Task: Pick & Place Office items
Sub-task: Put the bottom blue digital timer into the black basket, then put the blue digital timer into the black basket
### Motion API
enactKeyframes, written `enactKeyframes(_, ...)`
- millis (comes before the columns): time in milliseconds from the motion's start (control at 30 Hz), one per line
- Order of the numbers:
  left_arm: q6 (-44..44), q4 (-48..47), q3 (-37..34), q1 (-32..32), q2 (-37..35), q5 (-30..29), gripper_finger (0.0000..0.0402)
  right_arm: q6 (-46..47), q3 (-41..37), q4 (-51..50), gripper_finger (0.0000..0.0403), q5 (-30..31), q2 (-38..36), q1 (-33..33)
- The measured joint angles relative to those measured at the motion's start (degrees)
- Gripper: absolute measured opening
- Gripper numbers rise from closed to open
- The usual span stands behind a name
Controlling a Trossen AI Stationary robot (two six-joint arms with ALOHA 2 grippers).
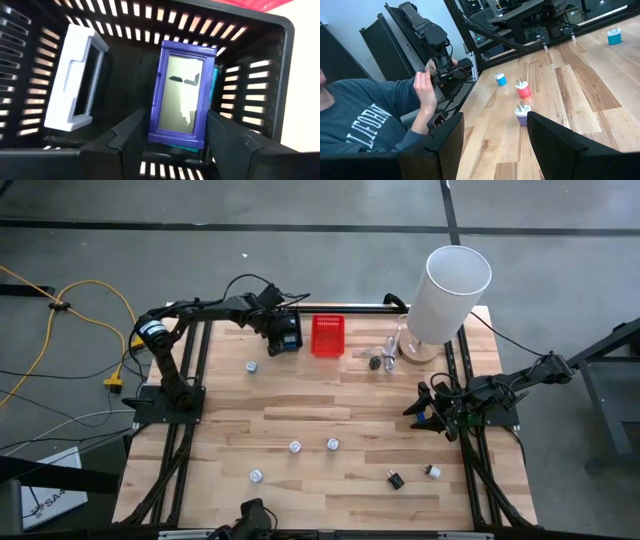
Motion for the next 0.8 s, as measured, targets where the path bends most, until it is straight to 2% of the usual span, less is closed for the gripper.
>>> enactKeyframes(167, 1.1, 0.0, 0.0, 0.0, 0.0, 0.0, 0.0212, 0.0, 0.0, 0.0, 0.0204, 0.0, 0.0, 0.0)
enactKeyframes(800, 3.5, 0.9, 0.0, 0.0, -2.0, -0.3, 0.0214, 0.0, 0.0, 0.0, 0.0204, 0.0, 0.0, 0.0)
